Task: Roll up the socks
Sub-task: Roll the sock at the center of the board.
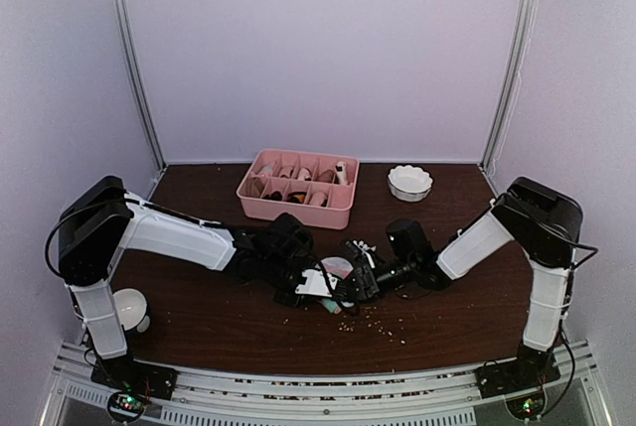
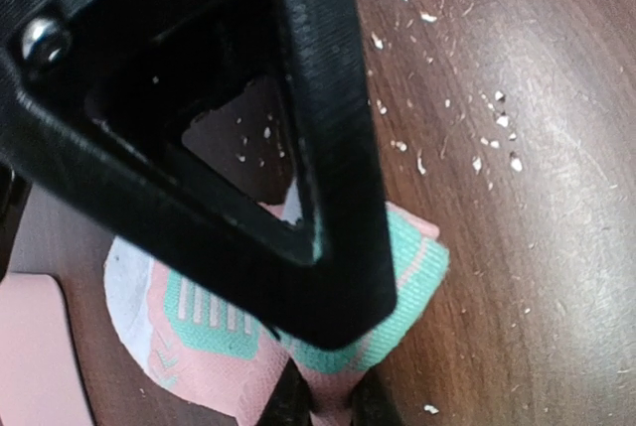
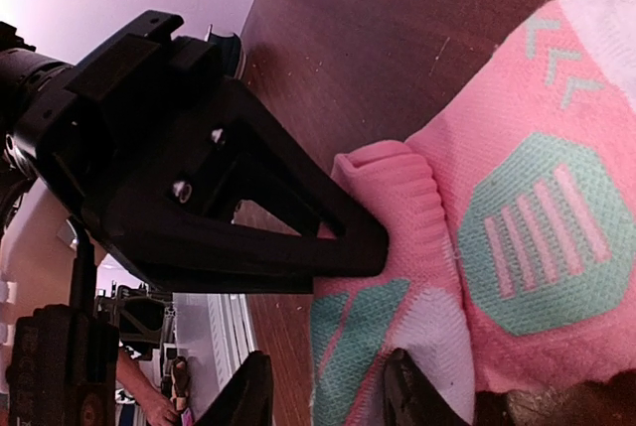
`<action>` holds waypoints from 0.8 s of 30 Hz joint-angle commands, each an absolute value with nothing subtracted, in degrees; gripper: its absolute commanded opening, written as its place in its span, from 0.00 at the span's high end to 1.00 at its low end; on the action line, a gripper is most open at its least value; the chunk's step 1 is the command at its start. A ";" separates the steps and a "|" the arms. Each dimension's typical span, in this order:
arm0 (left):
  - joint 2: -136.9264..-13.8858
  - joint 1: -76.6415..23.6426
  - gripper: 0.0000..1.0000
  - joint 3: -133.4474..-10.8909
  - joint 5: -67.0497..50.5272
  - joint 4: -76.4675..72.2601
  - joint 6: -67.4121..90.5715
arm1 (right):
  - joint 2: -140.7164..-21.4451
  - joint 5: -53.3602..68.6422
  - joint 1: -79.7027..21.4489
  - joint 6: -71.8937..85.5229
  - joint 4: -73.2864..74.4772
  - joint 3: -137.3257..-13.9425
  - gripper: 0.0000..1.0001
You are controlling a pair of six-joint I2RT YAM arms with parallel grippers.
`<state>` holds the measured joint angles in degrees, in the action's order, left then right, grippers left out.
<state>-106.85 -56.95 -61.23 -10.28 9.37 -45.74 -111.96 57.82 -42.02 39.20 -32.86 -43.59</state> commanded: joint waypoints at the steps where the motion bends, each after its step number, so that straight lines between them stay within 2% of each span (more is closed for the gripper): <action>1: -108.32 -56.74 0.98 -59.80 -17.13 17.64 -41.43 | -112.62 47.73 -41.10 37.97 -21.91 -39.81 0.61; 14: -109.26 -53.83 0.98 -58.62 -27.68 25.11 -38.94 | -104.66 46.18 -38.13 34.30 -17.54 -43.30 0.54; 17: -109.23 -53.62 0.99 -58.37 -28.22 25.22 -38.79 | -105.43 46.27 -38.47 36.42 -19.53 -45.59 0.63; 24: -110.13 -52.70 0.99 -60.07 -31.40 27.68 -37.73 | -106.78 45.60 -41.04 39.86 -25.45 -47.12 1.00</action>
<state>-106.85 -53.32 -61.14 -28.86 17.12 -39.75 -106.10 47.27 -39.57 37.71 -21.65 -46.44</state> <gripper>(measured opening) 0.103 0.079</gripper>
